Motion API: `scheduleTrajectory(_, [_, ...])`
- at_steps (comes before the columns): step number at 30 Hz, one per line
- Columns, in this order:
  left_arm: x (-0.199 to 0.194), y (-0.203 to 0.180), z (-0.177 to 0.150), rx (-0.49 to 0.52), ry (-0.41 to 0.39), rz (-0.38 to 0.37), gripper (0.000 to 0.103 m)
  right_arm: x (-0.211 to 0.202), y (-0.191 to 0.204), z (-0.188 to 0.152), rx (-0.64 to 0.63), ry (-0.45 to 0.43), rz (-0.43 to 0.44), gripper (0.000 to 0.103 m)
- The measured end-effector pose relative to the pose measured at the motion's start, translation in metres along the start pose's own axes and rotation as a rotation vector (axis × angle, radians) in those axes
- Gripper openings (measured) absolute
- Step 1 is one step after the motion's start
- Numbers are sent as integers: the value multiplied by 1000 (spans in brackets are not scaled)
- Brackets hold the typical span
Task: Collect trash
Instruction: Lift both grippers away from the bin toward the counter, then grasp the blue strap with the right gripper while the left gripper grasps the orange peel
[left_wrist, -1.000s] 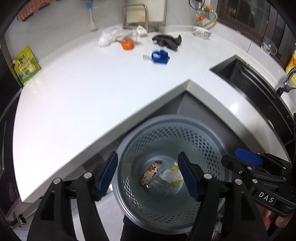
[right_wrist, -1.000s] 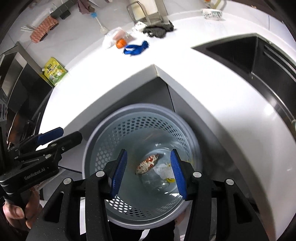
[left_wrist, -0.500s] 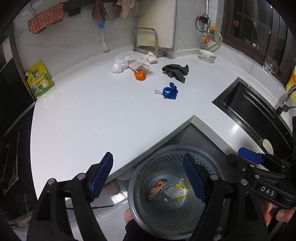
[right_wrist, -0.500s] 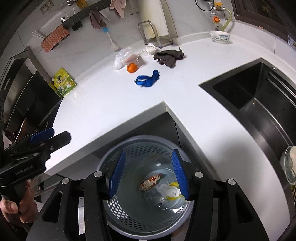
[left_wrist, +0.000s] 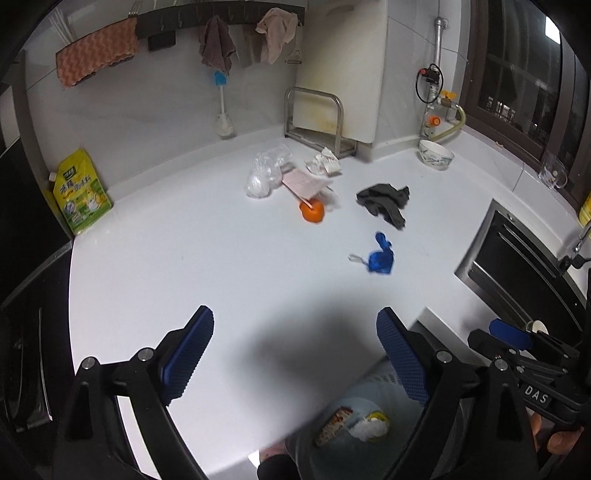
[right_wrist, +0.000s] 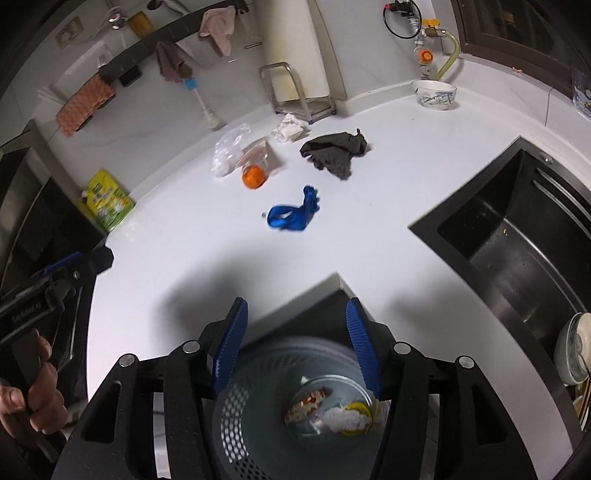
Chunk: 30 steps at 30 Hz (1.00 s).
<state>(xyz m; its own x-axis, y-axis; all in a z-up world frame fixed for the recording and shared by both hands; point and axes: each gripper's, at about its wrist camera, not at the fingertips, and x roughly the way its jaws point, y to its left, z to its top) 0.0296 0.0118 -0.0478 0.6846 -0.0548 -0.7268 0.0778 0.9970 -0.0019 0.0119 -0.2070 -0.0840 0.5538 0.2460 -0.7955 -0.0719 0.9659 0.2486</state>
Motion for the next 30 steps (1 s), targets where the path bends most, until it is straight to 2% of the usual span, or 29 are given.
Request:
scheduleTrajectory(6, [39,16,35,50,-20,-3,92,31,12,25,44,-17,-44,54])
scheduleTrajectory(14, [111,30,62,117,6,-55,92,90,20,49,102,-18,-97,54])
scheduleTrajectory(19, [145,38,70,140,24,-83,92,123,22,57,140,-12,-114,54])
scheduleTrajectory(22, [161,40,73,148,37,-102,92,141,24,62,152,-11,-121,60])
scheduleTrajectory(26, [177,40,75,159,52,-123,92,157,26,67,153,8,-178,60])
scheduleTrajectory(30, [189,40,75,163,61,-140,92,166,31,72,123,-16,-240,60])
